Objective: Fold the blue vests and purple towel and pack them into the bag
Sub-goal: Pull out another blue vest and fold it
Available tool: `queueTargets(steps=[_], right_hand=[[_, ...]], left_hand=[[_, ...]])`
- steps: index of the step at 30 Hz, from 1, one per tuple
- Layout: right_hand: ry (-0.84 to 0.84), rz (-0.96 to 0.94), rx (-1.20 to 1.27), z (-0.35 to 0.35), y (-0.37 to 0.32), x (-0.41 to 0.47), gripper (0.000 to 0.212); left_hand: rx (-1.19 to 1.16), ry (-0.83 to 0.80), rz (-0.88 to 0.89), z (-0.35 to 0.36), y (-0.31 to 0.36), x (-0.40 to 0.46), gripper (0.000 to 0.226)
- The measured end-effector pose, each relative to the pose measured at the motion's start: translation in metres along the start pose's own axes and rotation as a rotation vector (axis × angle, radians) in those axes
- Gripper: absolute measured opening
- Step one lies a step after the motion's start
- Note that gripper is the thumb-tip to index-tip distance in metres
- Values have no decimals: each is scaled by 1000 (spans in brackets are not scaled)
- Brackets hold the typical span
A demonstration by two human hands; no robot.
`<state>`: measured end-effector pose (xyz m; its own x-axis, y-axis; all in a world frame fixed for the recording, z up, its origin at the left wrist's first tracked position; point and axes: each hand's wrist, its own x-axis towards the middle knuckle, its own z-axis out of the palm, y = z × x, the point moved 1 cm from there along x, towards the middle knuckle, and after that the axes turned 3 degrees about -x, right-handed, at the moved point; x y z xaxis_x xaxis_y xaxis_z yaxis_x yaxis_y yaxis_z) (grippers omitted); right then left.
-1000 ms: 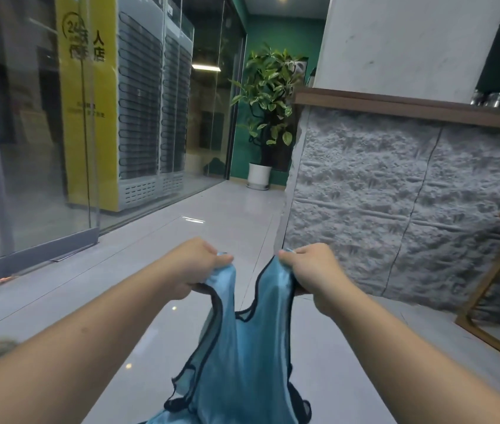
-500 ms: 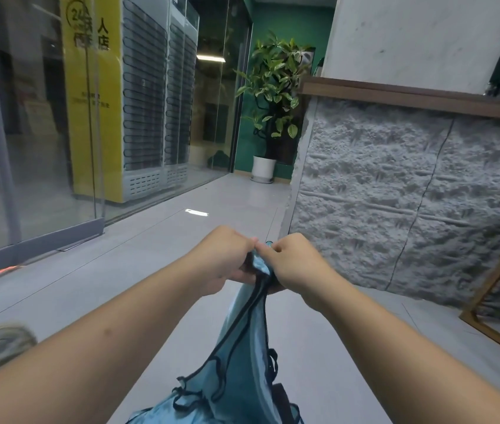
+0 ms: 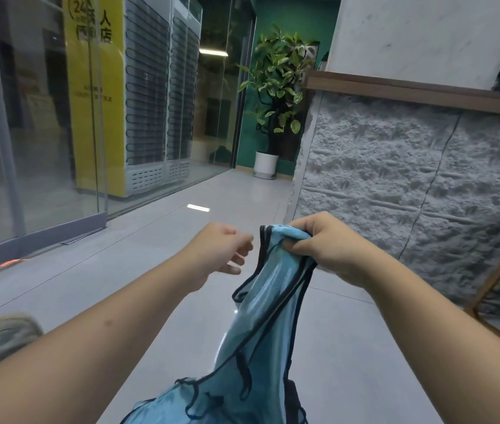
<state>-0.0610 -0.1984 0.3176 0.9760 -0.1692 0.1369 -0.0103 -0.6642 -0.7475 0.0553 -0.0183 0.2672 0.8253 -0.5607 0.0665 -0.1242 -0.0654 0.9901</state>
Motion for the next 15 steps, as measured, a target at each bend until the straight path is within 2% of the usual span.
queueTargets(steps=[4,7,9,12,15], right_hand=[[-37,-34,22,-6,7,0,16],[-33,-50,25,-8,9,1,16],[-30,-65,35,-9,9,1,15],[-35,-67,47,-10,8,3,15],[-6,-59,-77,-15,8,4,18]], left_hand=[[294,-212,-73,2,-44,-3,14],[597,-377,-29,7,-59,-8,52],[755,-465,-21,10,-64,-11,58],[855,-478,-22,11,-75,-11,38],[855,-352,-24,5,-76,-6,54]])
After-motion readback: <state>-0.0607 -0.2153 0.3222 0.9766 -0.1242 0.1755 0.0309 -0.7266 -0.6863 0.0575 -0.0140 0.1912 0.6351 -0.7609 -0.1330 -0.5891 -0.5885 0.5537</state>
